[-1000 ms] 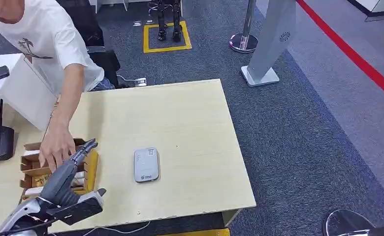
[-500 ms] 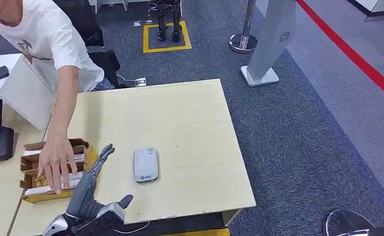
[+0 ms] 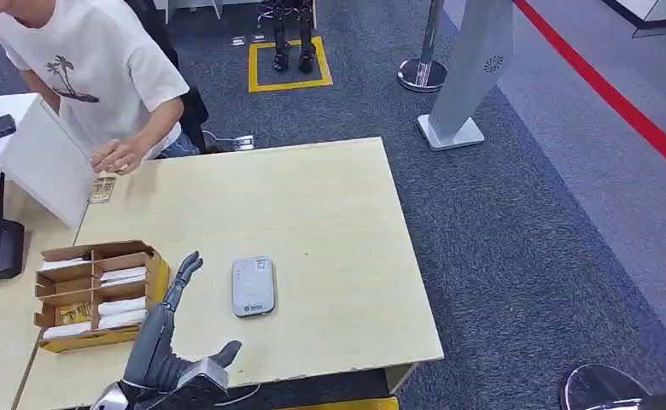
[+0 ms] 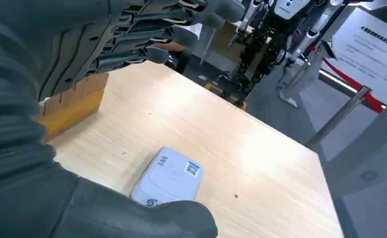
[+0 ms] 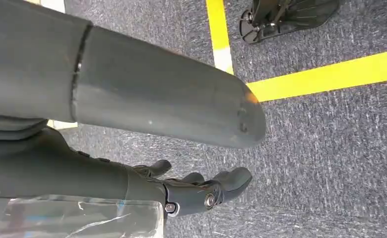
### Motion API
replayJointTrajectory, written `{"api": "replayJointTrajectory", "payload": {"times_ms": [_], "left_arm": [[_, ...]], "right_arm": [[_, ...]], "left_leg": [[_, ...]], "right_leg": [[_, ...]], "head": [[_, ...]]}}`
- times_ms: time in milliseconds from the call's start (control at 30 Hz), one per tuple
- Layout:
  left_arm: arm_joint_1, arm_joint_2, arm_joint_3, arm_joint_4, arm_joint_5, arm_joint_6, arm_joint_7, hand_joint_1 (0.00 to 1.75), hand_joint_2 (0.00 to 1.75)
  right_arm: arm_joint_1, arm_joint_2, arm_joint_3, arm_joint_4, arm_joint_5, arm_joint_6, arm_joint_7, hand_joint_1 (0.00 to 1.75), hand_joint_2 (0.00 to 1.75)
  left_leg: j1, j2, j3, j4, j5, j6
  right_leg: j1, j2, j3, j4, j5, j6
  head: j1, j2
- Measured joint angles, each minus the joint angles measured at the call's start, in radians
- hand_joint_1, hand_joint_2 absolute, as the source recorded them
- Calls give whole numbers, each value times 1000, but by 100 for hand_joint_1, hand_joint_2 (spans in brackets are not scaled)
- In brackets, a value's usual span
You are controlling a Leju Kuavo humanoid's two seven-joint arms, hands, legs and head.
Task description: Pass the card to the sensor for recognition and then transmit it.
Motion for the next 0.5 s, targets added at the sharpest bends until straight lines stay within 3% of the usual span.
{"api": "replayJointTrajectory", "payload": {"times_ms": [100, 200, 300, 500], "left_arm": [[-10, 40, 0, -1, -164, -40, 137, 0, 175], [-22, 177, 15, -14, -262, -134, 229, 0, 175], [-44, 281, 71, -24, -266, -213, 238, 0, 175], [-136, 418, 99, -27, -369, -331, 260, 0, 175]], "right_arm": [[0, 0, 0, 0, 3, 1, 1, 0, 175], [0, 0, 0, 0, 8, 3, 0, 0, 175], [0, 0, 0, 0, 8, 3, -1, 0, 175], [0, 0, 0, 0, 18, 6, -8, 0, 175]], "left_leg": [[0, 0, 0, 0, 0, 0], [1, 0, 1, -1, 1, -1], [2, 0, 1, -2, 2, -3], [2, -1, 0, -2, 2, -3]], "right_leg": [[0, 0, 0, 0, 0, 0], [1, 0, 0, 1, 0, 0], [2, 0, -1, 1, 0, -1], [3, -1, -1, 2, 1, -1]], "head": [[0, 0], [-1, 0], [-1, 0], [0, 0]]}}
